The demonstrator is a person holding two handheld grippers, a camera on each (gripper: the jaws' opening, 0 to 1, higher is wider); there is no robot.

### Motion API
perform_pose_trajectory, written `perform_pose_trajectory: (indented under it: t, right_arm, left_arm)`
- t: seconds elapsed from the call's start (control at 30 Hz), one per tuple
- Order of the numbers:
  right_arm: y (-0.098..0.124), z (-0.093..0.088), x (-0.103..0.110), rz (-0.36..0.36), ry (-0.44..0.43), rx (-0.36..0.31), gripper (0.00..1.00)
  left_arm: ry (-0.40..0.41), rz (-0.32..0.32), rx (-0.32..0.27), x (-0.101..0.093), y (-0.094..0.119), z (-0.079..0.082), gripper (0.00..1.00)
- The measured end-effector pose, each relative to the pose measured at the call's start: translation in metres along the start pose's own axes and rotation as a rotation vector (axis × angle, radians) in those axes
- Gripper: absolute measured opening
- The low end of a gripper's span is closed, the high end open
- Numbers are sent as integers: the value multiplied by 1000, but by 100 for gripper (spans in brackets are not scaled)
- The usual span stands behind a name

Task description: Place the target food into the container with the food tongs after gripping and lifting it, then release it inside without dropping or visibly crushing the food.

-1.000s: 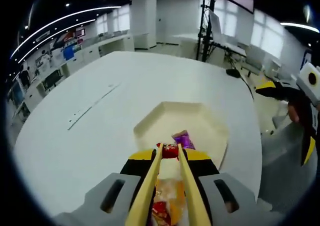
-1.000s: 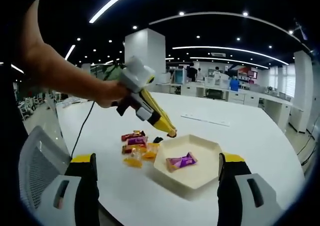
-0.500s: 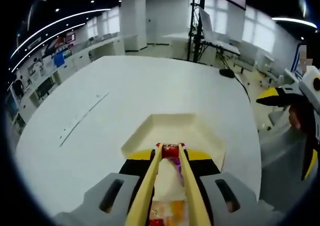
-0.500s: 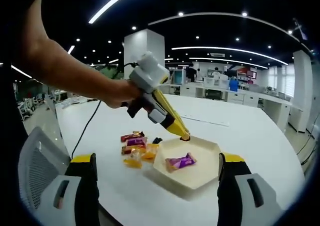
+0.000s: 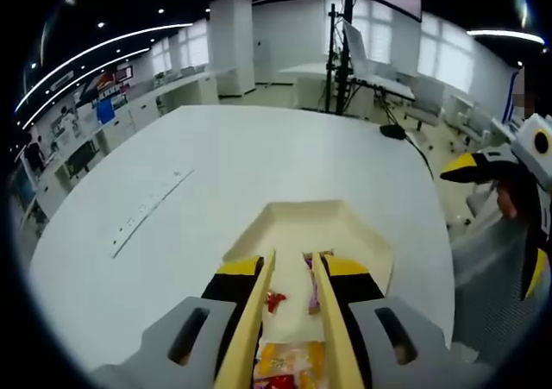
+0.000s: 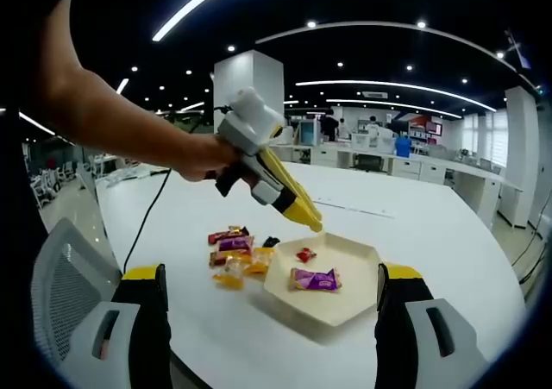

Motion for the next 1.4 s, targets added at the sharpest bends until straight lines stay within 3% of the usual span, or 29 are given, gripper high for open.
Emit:
perform_pose_trajectory:
  t: [0.4,0.63,0.93,1.4]
  right_arm:
    - [-1,0,0,2,-1,0,99]
    - [-1,0,0,5,-3,1,99]
    - [-1,-1,1,7,0,7,99]
    - [-1,-2,1,14,0,16,99]
  left_arm:
    - [6,48,-27,21,39,-3,24]
    - [31,89,-30,29,57,-14,24]
    - [54,127,-38,29,77,-27,24]
    - [74,143,-35,7,96,-51,25]
Point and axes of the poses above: the point that each gripper's makers call its tool centre point, and the gripper's own axes: y roughly backward along the fingers, x roughly to its left, z roughly out of its top, the point moved 6 cm from there along y, roughly backward along the fingers, and after that the axes turned 14 degrees about -x, right-handed, at the moved point
